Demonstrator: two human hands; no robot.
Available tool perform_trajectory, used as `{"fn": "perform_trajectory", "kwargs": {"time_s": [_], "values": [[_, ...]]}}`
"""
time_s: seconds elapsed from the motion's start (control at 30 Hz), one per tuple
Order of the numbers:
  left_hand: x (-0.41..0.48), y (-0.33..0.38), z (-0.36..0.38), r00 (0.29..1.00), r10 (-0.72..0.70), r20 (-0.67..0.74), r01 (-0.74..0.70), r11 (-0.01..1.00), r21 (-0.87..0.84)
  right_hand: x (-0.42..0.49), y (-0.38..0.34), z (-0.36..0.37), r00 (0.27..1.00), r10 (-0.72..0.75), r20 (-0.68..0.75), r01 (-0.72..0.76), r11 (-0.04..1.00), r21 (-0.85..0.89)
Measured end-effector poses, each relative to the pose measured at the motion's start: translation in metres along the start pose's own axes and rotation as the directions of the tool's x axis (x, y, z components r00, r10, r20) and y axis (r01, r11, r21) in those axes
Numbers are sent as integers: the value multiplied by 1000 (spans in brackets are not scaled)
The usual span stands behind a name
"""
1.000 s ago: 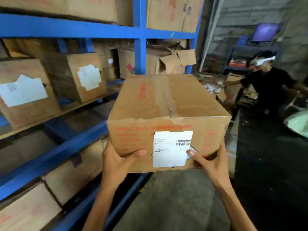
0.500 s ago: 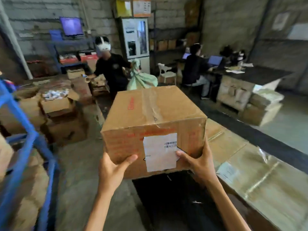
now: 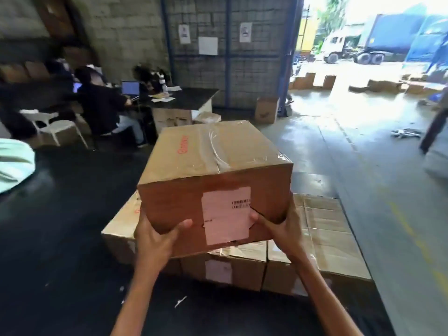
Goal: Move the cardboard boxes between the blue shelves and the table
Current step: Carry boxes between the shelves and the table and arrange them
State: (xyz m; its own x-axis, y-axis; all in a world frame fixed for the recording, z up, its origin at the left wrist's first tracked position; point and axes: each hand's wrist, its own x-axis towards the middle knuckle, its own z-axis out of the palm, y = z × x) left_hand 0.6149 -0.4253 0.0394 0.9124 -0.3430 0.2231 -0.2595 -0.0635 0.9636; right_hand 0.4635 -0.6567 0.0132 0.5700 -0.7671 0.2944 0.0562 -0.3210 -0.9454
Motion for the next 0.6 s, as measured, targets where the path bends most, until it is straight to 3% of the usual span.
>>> {"fn": "perform_trajectory", "kwargs": {"time_s": [0.3,0.6], "values": [[-31,12,140,947,-2,320,33,995,-92,-45,25,-146,937,147,-317,-197,972,-132],[-58,-4,240,883,15,468,30,996,-88,-59,70,-230,866,239,-439,-328,934,-138]]}}
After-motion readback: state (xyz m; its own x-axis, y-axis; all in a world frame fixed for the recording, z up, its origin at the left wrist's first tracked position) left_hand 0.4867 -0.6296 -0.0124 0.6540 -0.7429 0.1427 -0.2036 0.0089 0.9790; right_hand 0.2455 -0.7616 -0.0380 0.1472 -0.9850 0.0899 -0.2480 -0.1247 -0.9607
